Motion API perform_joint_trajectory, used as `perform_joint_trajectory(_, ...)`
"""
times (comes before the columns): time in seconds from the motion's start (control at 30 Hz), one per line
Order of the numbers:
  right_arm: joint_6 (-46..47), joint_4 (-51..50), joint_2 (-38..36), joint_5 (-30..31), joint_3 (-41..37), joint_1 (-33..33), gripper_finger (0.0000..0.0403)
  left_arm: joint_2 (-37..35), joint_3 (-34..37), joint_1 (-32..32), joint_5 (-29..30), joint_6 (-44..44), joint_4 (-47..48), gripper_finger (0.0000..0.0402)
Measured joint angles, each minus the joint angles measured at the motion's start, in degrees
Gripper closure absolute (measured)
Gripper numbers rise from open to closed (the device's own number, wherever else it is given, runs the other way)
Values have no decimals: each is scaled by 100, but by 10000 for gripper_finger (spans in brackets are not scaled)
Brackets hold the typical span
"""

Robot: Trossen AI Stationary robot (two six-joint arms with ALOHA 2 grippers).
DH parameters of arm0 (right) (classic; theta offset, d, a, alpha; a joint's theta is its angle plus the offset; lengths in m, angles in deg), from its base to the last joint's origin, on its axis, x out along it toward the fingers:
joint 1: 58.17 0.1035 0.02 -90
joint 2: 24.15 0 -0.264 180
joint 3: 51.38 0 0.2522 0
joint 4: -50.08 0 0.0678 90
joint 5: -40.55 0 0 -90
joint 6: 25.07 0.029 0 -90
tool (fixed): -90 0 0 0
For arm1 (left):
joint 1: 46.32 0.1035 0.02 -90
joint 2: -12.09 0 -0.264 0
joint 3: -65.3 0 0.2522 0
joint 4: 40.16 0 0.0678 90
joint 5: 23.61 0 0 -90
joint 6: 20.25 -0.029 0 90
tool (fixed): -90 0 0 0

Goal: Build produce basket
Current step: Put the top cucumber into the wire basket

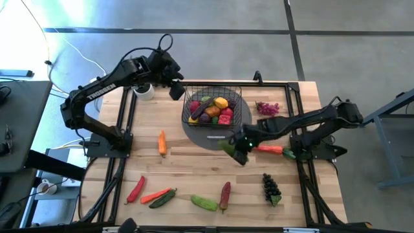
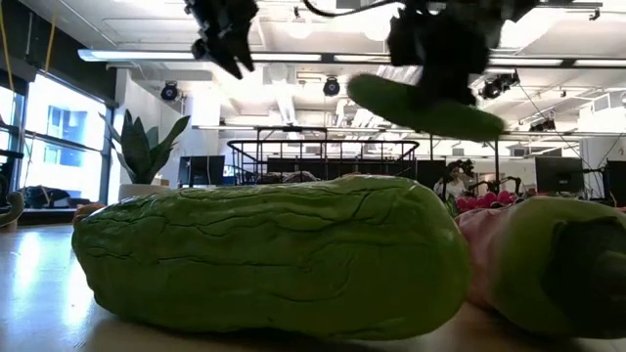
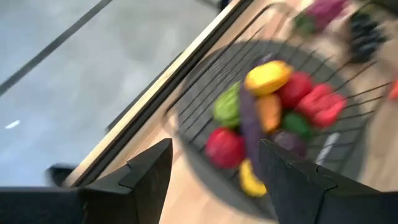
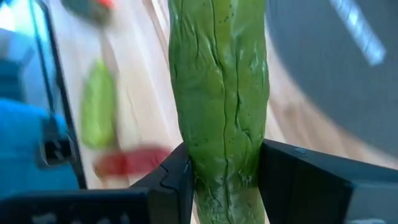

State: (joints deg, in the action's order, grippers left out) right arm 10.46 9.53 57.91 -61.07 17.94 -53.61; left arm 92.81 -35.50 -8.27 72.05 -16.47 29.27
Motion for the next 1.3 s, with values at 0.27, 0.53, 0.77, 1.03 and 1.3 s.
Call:
perform_joint_trajectory(0.27,-1,1089,16,176,351,-580,296,-85,41,-273,813,125,741,179)
perform_joint_trajectory(0.53,103,2752,323,583,364,-985,295,-441,824,-637,998,423,718,179)
perform_joint_trajectory(0.77,484,3790,755,1083,364,-1187,295,-877,1354,-788,1002,878,711,179)
perform_joint_trajectory(1.03,1166,4978,1314,1900,364,-1362,295,-1162,1636,-893,1020,976,711,179)
perform_joint_trajectory(1.3,1574,5982,1887,2606,366,-1449,295,-1194,1661,-893,1040,959,701,179)
